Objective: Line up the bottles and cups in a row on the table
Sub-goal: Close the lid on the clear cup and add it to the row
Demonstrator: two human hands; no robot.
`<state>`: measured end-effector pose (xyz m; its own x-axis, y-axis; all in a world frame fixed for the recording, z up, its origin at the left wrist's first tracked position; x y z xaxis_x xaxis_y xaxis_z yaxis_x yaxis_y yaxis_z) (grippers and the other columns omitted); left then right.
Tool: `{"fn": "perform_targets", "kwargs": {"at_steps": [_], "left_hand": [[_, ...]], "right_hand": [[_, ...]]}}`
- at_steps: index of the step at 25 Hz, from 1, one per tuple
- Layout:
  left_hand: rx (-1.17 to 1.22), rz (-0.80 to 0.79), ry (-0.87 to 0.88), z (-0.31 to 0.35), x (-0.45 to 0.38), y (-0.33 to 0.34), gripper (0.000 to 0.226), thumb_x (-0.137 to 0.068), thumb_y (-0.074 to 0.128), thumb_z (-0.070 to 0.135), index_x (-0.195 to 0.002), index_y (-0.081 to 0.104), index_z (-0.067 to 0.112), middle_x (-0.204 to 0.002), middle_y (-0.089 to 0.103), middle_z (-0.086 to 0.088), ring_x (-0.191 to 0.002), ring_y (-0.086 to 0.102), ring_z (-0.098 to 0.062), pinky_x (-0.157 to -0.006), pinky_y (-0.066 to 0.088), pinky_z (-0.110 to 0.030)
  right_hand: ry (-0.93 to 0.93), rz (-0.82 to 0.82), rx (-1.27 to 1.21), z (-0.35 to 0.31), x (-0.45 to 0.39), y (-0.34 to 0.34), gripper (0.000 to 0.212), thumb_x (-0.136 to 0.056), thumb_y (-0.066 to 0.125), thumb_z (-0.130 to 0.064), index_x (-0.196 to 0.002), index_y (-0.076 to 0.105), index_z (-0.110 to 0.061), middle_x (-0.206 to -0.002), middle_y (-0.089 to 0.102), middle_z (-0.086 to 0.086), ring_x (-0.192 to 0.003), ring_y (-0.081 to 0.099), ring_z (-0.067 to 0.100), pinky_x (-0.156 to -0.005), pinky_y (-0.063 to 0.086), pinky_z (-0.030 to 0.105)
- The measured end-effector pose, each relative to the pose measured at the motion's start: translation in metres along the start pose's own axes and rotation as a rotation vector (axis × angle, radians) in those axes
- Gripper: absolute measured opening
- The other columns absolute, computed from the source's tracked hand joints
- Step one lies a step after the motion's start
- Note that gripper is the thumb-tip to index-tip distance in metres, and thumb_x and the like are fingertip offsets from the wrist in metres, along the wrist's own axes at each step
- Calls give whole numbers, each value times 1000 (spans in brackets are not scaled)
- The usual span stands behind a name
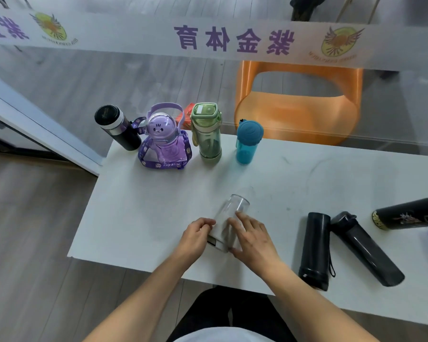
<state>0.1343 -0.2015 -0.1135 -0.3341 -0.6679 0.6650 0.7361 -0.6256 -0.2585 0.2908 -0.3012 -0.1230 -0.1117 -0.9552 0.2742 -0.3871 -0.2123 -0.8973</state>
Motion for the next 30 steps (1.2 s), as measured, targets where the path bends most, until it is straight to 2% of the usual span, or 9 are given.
{"fn": "perform_targets", "kwargs": {"at_steps": [3, 5, 9, 12, 16, 19, 22, 25, 30], "left_hand": [[-79, 11, 6, -4, -3, 4, 30, -96, 40, 17, -116, 62, 23, -116, 60, 1, -102, 60, -15, -87, 49, -29], [-58, -14, -27, -9, -5, 7, 28, -98, 40, 20, -116, 60, 25, -113, 65, 0, -97, 62, -15, -82, 49, -28], [81, -16, -69, -9, -5, 5, 33, -92, 37, 22, -110, 64, 27, -102, 72, -6, -90, 67, -22, -92, 54, -40], [248, 79, -1, 11, -2, -9, 32, -99, 33, 8, -113, 63, 7, -96, 69, -12, -80, 65, -21, -79, 54, -31], [321, -2, 84, 47, 0, -4, 30, -97, 38, 4, -111, 64, 5, -97, 70, -8, -86, 65, -21, -86, 52, -38], [249, -115, 88, 54, 1, 17, 33, -97, 39, 4, -110, 65, 18, -99, 68, -1, -90, 64, -18, -85, 51, -35], [246, -125, 77, 48, 1, 28, 34, -97, 40, 5, -116, 63, 21, -110, 68, -2, -94, 63, -19, -87, 53, -34], [220, -125, 54, 40, 5, 33, 31, -96, 44, 8, -115, 62, 24, -115, 68, -5, -101, 62, -17, -92, 51, -36], [198, -178, 89, 41, 7, 49, 34, -95, 46, 9, -118, 61, 29, -122, 66, 0, -115, 60, -14, -98, 51, -40]], "right_hand": [[-39, 7, 125, -1, -6, 1, 96, -47, 87, -19, -136, 52, -30, -131, 60, 15, -113, 63, 34, -96, 46, 43], [-111, 31, 236, -3, -12, 6, 91, -53, 82, -15, -138, 54, -26, -135, 57, 18, -122, 58, 37, -105, 37, 50], [-155, 5, 254, -7, -21, 16, 91, -55, 84, -20, -139, 50, -21, -145, 52, 17, -132, 50, 45, -111, 36, 58], [-57, 96, -1, 9, -22, 1, 98, -56, 86, -33, -144, 41, -33, -147, 49, 12, -133, 48, 39, -108, 36, 50], [160, 123, -565, 24, -7, -27, 87, -64, 80, -53, -141, 41, -42, -138, 53, -11, -126, 51, 11, -104, 42, 34], [314, 114, -714, 31, -2, -36, 85, -65, 82, -51, -138, 39, -48, -129, 51, -13, -120, 49, 4, -98, 43, 26], [381, 69, -757, 34, -1, -40, 87, -64, 83, -48, -139, 38, -45, -126, 54, -13, -118, 52, 6, -96, 46, 28], [465, 85, -905, 36, 9, -43, 78, -64, 88, -32, -127, 42, -39, -121, 58, -15, -115, 58, 11, -90, 46, 24], [550, 163, -1065, 41, 29, -44, 65, -69, 87, -24, -118, 49, -43, -124, 61, -9, -111, 63, 11, -95, 52, 29]]}}
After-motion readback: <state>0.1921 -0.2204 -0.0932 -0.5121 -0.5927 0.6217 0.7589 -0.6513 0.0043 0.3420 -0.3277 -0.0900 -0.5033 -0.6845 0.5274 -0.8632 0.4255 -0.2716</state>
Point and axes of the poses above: each hand's wrist, its own x-axis away from the middle knuckle, its own y-axis out of the palm, z = x × y, the point moved 1 cm from there along -x, towards the middle knuckle
